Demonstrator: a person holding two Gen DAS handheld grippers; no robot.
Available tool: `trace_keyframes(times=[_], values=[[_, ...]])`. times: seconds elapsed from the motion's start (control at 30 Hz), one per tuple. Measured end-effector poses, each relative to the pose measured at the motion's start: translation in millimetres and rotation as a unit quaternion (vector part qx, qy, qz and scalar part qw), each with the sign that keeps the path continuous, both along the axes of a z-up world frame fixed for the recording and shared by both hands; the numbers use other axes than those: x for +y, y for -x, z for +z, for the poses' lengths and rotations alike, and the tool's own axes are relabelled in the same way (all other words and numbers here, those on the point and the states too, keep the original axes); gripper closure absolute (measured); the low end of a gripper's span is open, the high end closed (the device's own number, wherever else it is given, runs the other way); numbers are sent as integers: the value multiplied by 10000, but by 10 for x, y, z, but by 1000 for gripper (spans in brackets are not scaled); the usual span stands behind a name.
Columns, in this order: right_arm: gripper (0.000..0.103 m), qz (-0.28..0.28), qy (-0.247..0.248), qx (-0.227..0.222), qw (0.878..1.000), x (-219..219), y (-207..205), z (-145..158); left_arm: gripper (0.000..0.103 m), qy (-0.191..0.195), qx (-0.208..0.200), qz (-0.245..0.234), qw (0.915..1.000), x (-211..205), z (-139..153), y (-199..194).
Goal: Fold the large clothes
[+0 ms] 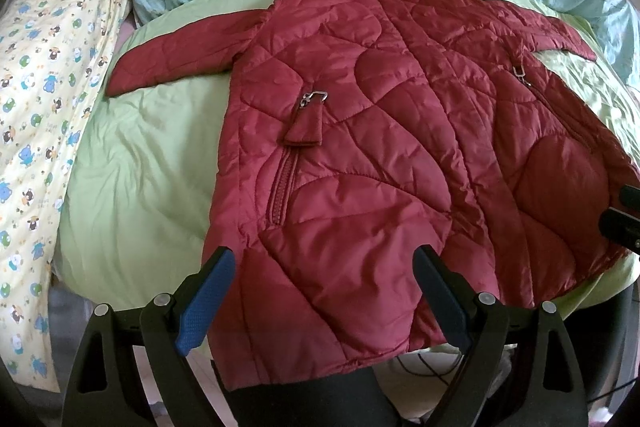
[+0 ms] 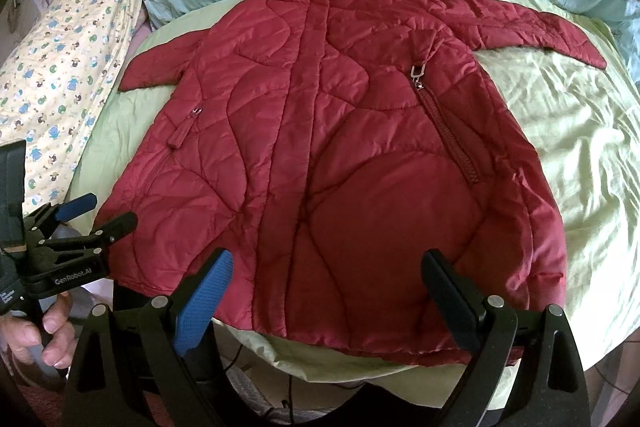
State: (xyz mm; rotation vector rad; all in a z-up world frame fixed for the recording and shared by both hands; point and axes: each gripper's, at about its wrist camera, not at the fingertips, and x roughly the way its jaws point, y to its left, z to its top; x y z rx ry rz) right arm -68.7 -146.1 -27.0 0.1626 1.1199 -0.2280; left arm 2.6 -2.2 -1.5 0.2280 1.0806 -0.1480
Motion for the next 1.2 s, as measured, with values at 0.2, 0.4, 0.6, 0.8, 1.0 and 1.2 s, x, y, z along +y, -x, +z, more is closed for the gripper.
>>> trace_keyframes(times=[0.2,0.4,0.6,0.8,1.0,1.2], values=[[7,14,28,-44,10000,7,-6,-7,12,8,183,0,9998,-6,-17,-10],[7,64,171,-223,9996,3,-10,8,12,-117,45,-5,9999,-15,-33,-27],[7,62,160,-221,9996,-6,-19,18,12,-56,-63,-25,10000,-22,-50,-35],[7,6,105,-184,9998,-51,-40,20,12,-68,-88,-35,9999,-24,-70,-83],[7,-55,1,-369,9993,-144,-36,63,12,-118,-38,-37,9999,-27,-85,-150],[7,-189,8,-447,9988,-332,-43,175,10,55,67,-79,9999,-29,-83,-257]])
